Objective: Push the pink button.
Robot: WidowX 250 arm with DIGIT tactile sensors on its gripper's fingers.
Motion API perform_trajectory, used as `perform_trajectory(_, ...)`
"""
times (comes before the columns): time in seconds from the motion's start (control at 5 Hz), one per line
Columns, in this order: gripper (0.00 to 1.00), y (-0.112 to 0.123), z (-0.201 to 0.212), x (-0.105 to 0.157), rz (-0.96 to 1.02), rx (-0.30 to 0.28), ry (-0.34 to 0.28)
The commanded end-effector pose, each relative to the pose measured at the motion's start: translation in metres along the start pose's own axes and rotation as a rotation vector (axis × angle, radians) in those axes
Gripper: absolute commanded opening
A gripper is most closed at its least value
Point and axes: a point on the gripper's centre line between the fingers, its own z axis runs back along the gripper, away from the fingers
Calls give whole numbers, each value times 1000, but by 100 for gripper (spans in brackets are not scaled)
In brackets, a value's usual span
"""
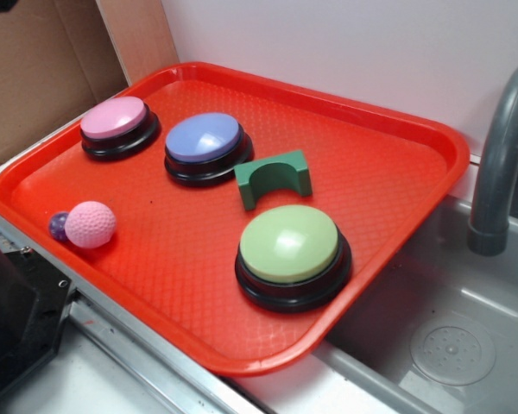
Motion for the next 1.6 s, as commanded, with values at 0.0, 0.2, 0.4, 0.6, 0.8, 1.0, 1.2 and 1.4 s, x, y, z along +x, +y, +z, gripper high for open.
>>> perform_trajectory(0.0,100,0,0,0,0,0,0)
perform_trajectory(0.2,100,51,-29,9,155,16,97)
perform_trajectory(0.4,100,103,-70,51,275,50,75)
perform_trajectory(0.6,100,156,-96,85,303,91,12)
perform_trajectory(0.8,100,172,-131,101,374,141,-93)
perform_trajectory(1.0,100,177,-150,109,385,82,-129)
perform_trajectory(1.2,100,177,-150,109,385,82,-129)
perform_trajectory(1.4,100,177,-150,109,385,82,-129)
